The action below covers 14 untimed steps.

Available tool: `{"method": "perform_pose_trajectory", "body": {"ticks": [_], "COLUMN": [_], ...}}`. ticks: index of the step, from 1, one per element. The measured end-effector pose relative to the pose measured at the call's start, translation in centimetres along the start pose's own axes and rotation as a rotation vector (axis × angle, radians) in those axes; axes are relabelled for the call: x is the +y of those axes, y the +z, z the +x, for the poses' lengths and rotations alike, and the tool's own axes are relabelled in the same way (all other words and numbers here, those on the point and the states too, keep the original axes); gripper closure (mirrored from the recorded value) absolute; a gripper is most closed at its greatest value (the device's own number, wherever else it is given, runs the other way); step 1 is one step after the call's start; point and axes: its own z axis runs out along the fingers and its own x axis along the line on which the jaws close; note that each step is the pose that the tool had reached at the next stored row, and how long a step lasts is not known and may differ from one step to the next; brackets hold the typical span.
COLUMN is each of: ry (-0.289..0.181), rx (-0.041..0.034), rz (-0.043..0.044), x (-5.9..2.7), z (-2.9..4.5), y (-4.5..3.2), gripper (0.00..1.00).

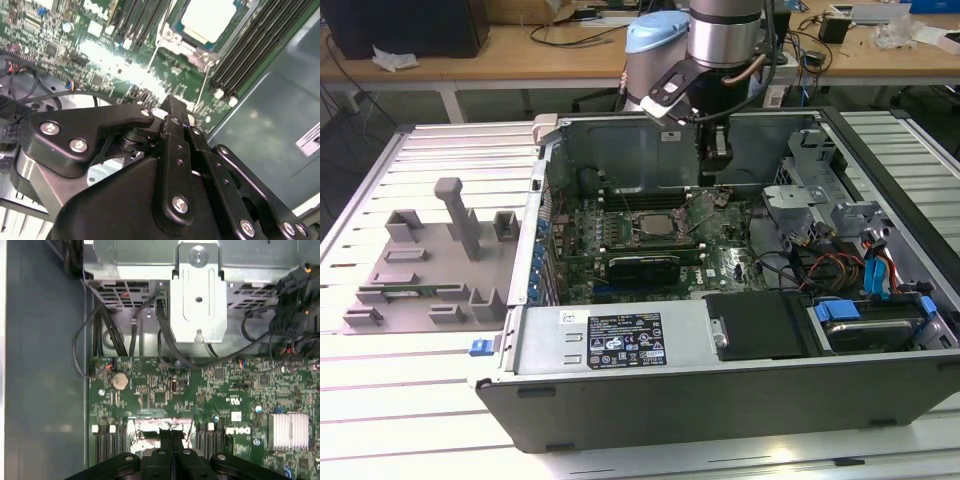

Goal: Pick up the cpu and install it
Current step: 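Close the cpu cover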

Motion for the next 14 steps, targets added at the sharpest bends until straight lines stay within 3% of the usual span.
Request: {"method": "perform_pose_trajectory", "body": {"ticks": [4, 8, 14], "ry": [0.0, 0.0, 0.0], "rx": [-0.0002, -0.0001, -0.0001], "rz": [0.0001, 0.0, 0.0001], "x": [0.96, 2.31, 2.49], "z": [-0.01, 0.0, 0.04], "y": [0.18, 0.96, 3.07], "gripper": [0.89, 0.89, 0.89]}}
